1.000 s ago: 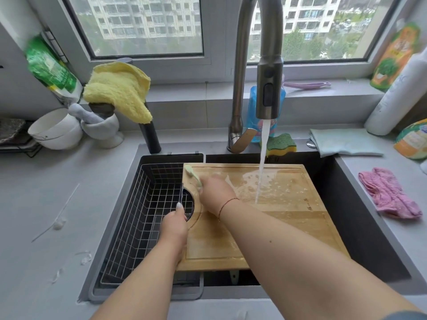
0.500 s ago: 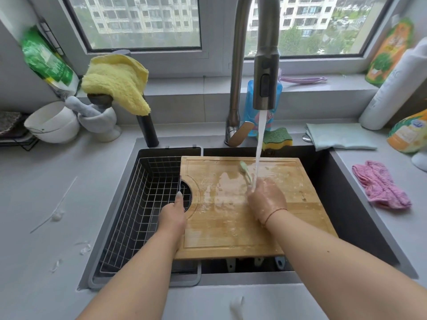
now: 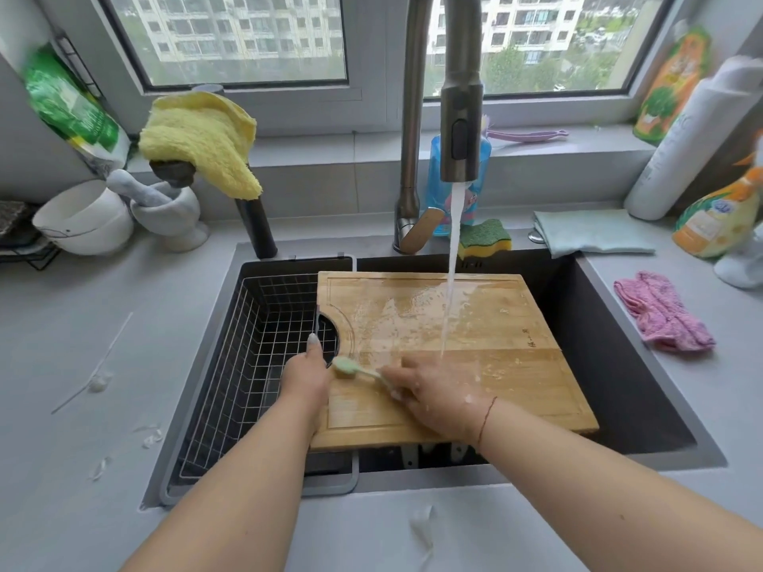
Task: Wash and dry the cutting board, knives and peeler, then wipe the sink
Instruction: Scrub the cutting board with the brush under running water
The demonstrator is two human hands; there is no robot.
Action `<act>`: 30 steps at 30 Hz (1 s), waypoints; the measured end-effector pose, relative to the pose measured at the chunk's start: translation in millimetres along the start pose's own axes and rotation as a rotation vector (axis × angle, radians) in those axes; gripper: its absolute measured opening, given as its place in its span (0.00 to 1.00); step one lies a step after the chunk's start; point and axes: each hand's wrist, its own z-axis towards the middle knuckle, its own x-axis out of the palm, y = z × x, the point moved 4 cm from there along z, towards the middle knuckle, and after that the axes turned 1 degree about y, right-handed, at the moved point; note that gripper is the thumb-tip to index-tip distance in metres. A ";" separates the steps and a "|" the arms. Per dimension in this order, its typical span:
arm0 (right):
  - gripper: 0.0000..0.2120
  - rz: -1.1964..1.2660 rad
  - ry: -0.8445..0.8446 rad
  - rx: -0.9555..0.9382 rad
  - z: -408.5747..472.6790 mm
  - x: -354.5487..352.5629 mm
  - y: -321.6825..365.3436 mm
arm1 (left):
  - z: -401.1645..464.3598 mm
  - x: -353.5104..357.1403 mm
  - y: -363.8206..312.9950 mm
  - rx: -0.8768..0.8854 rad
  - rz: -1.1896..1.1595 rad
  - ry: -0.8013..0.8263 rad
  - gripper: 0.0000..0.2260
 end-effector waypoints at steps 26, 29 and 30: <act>0.16 -0.074 0.146 -0.090 -22.8 -7.1 -16.1 | 4.6 0.3 6.7 -0.001 -0.063 0.063 0.21; 0.17 -0.179 0.071 -0.091 -13.4 -13.5 -0.4 | 4.1 1.1 5.8 0.012 -0.050 0.055 0.24; 0.17 -0.209 0.079 -0.145 -11.6 -11.1 9.1 | 4.7 0.9 7.0 0.019 -0.039 0.056 0.25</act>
